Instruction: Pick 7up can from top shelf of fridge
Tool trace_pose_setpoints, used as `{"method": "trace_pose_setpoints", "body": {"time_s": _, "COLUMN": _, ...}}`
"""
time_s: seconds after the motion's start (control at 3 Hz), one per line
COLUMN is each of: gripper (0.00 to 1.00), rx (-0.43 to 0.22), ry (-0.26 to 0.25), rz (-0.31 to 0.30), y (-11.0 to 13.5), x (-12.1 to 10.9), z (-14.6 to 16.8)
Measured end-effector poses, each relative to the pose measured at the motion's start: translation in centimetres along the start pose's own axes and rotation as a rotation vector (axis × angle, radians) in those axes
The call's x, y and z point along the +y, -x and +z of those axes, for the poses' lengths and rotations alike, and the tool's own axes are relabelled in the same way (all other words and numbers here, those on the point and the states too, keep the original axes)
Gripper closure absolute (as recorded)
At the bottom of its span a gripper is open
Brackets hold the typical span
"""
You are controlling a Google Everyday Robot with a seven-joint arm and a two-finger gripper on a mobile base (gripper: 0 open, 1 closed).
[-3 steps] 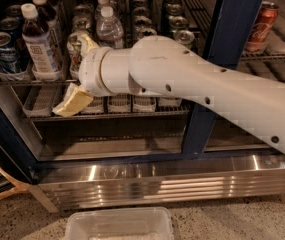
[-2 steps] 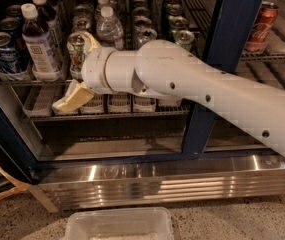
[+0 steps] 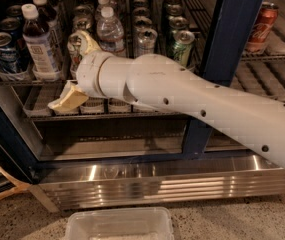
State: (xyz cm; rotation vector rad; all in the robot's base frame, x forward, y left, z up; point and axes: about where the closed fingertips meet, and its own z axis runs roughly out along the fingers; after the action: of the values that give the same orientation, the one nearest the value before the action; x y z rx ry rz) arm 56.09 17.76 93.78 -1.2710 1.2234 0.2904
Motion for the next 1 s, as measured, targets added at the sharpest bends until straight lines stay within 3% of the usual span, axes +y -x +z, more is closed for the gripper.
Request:
{"method": "trace_pose_setpoints", "body": {"time_s": 0.33, "gripper": 0.0, "rx": 0.011, "ry": 0.017, "rz": -0.04, "y": 2.3, "x": -1.5, "z": 0.5}}
{"method": "trace_pose_setpoints", "body": {"time_s": 1.0, "gripper": 0.0, "rx": 0.117, "ry": -0.017, "rz": -0.056, "y": 1.2, "x": -5.2, "z": 0.7}}
